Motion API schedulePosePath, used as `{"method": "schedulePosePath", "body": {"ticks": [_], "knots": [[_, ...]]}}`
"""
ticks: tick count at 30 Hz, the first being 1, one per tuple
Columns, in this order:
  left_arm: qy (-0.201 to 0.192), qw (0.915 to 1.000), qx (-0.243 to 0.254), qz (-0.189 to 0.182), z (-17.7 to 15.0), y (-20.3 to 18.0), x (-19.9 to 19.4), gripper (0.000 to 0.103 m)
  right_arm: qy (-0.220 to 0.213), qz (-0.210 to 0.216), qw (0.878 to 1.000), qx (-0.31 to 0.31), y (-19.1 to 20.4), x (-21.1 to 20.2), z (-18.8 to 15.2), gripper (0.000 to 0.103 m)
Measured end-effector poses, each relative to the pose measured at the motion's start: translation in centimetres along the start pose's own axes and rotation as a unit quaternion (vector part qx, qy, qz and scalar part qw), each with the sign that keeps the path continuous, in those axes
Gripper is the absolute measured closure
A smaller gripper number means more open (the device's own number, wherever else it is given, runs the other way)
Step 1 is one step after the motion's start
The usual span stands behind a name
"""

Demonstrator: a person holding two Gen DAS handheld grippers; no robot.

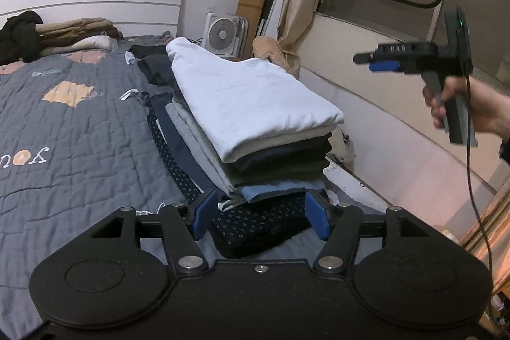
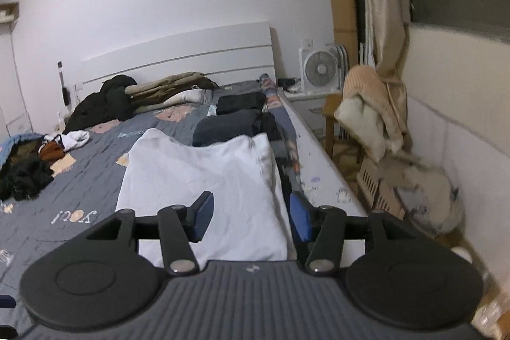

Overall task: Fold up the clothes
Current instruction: 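Press the white sweatshirt flat on the stack with both open grippers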

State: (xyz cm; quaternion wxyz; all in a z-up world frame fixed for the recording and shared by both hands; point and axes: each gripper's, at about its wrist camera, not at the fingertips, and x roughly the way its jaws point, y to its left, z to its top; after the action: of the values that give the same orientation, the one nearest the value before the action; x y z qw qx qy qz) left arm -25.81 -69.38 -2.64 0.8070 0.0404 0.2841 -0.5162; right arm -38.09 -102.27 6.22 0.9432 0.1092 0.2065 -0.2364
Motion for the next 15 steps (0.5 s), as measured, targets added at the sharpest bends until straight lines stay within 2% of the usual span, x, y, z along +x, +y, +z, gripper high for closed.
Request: {"method": "schedulePosePath", "body": {"ticks": [3,8,15], "knots": [[0.005,1.0,-0.002,-0.006,0.2,0.2,1.7,0.043,-0.006,-0.001,1.0,-0.017,0.0,1.2,1.2,0.051],[0.012,0.9999,0.005,0.01,1.6,0.6,5.8,0.043,0.005,0.006,0.997,-0.071,0.9,5.9,3.9,0.051],[0.008,0.999,0.039,0.022,3.8,0.9,10.3,0.043,0.022,0.033,0.992,-0.119,2.2,15.5,7.6,0.051]]}}
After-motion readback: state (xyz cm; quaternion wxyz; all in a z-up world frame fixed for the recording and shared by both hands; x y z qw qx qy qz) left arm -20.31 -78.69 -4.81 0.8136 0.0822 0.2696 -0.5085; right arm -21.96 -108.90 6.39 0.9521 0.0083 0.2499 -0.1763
